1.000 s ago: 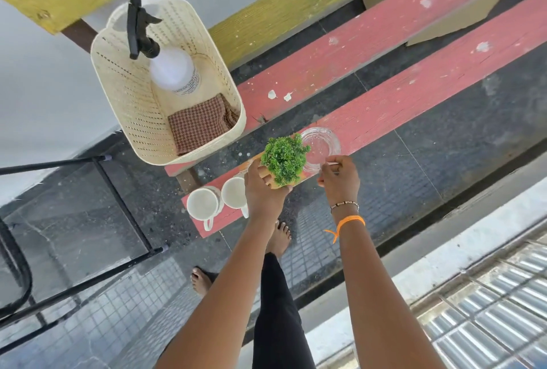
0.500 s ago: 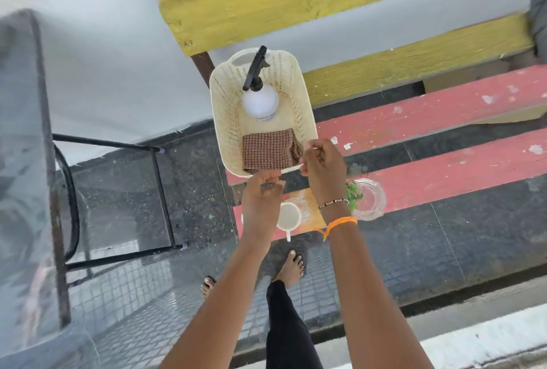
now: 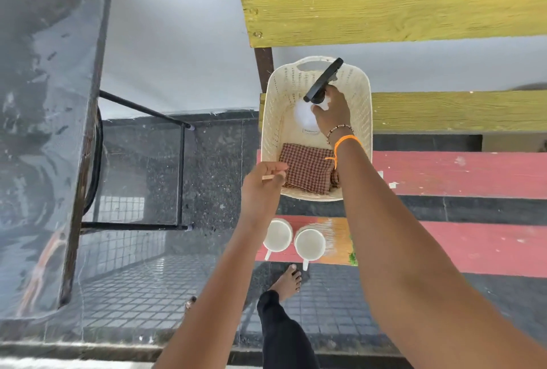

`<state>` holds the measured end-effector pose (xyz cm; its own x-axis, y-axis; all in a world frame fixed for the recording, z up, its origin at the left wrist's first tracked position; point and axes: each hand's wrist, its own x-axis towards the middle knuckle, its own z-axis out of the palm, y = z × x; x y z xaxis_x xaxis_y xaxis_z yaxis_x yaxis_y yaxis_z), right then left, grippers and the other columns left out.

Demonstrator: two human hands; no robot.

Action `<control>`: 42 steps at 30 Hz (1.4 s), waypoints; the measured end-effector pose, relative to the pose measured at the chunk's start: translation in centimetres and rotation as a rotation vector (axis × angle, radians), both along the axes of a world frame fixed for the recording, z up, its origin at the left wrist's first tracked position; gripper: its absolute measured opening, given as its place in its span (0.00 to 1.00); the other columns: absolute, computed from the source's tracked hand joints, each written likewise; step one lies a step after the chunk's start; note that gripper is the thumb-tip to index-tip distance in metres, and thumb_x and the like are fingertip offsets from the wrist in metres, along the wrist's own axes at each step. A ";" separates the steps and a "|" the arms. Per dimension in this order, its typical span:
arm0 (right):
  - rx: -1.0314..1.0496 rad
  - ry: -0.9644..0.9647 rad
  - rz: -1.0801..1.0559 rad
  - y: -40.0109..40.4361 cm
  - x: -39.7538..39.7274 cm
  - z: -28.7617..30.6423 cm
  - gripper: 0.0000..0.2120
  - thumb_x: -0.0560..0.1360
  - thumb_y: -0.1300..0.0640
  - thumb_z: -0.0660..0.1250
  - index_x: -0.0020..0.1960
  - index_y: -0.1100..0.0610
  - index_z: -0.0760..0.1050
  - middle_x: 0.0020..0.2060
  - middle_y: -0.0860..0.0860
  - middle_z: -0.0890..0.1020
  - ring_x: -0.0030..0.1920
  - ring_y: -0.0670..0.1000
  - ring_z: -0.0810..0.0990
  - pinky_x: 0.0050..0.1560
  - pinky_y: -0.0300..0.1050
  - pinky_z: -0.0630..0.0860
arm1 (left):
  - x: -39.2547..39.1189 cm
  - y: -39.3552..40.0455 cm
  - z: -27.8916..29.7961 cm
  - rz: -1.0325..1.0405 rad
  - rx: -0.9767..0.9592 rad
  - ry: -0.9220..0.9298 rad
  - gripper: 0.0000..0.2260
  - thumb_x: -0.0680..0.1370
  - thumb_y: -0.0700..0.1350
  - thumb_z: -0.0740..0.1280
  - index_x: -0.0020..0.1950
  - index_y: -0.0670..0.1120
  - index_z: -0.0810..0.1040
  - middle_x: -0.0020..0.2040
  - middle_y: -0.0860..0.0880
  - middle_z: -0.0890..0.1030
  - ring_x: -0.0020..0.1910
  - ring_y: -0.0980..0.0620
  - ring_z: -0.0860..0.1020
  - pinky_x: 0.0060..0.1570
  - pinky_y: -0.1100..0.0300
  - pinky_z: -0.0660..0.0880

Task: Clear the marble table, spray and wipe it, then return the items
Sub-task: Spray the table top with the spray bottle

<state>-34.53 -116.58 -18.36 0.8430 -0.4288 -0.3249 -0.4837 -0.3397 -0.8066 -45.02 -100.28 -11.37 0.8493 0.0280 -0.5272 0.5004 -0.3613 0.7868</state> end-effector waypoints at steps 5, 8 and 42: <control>-0.014 -0.134 -0.184 1.4 0.2 -0.2 0.12 0.72 0.65 0.65 0.55 0.64 0.73 0.53 0.59 0.81 0.55 0.58 0.78 0.57 0.49 0.74 | -0.7 1.5 -0.3 0.030 -0.039 0.004 0.11 0.76 0.37 0.63 0.44 0.53 0.78 0.46 0.57 0.80 0.48 0.54 0.79 0.53 0.58 0.75; -0.029 -0.162 -0.215 2.3 -0.3 -0.3 0.08 0.74 0.67 0.62 0.53 0.65 0.73 0.50 0.60 0.81 0.52 0.58 0.78 0.51 0.46 0.71 | -1.0 2.7 0.2 0.048 -0.055 0.018 0.09 0.77 0.37 0.63 0.47 0.49 0.79 0.46 0.53 0.81 0.47 0.52 0.78 0.49 0.61 0.75; 0.530 -0.409 0.365 56.4 -13.7 24.8 0.13 0.76 0.60 0.64 0.34 0.56 0.67 0.24 0.51 0.65 0.27 0.52 0.65 0.30 0.46 0.66 | -6.9 53.1 17.8 0.685 -0.352 -0.375 0.08 0.77 0.39 0.63 0.44 0.51 0.79 0.42 0.52 0.77 0.43 0.56 0.75 0.50 0.64 0.72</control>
